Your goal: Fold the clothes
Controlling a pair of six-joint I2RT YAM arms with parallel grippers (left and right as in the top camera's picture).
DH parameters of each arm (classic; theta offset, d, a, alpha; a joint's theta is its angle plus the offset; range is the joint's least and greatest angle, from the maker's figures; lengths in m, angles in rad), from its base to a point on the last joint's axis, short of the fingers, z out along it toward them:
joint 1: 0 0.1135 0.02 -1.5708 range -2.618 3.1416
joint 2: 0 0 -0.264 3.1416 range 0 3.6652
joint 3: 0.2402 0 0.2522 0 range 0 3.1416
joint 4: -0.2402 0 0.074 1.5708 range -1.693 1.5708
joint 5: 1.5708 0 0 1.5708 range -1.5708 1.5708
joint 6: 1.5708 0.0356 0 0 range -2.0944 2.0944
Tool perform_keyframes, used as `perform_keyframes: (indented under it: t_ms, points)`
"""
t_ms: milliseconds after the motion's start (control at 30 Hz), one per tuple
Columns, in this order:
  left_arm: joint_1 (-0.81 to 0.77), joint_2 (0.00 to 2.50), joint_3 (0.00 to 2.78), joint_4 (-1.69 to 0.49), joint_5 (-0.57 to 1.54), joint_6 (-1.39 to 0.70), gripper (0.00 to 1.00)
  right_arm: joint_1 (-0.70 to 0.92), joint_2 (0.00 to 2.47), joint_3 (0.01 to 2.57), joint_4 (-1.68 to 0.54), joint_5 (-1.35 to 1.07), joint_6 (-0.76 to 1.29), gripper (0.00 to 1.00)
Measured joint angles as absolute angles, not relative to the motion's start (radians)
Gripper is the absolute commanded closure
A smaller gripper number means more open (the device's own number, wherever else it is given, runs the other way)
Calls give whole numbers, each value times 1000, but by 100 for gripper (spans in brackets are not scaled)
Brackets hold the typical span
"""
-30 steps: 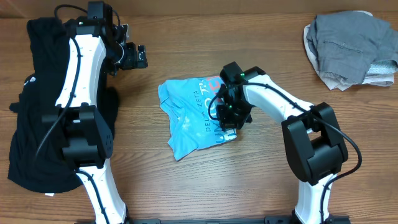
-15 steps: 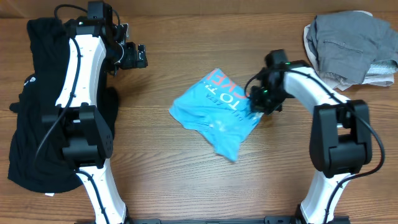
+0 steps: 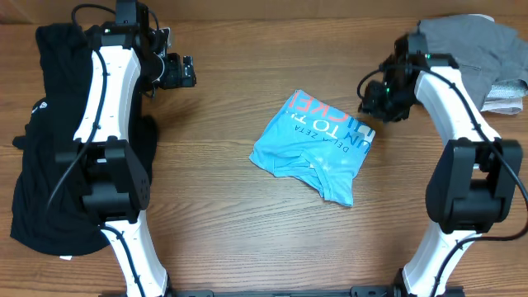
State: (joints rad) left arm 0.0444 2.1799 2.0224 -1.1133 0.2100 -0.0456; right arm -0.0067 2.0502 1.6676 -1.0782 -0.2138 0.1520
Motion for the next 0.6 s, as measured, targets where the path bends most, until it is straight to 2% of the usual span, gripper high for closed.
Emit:
perform_keyframes:
  t_ms: [100, 367, 533, 600]
  points:
    - [44, 2180, 2022, -1113, 210, -46, 0, 36, 2011, 1715, -1145, -213, 157, 44]
    - [44, 2180, 2022, -1114, 210, -46, 0, 240, 1896, 1735, -1363, -200, 162, 44]
    - [44, 2180, 2022, -1113, 210, -46, 0, 377, 1896, 1641, -1344, -169, 182, 42]
    - [44, 2180, 2022, -1112, 210, -46, 0, 432, 1896, 1583, -1299, -139, 174, 37]
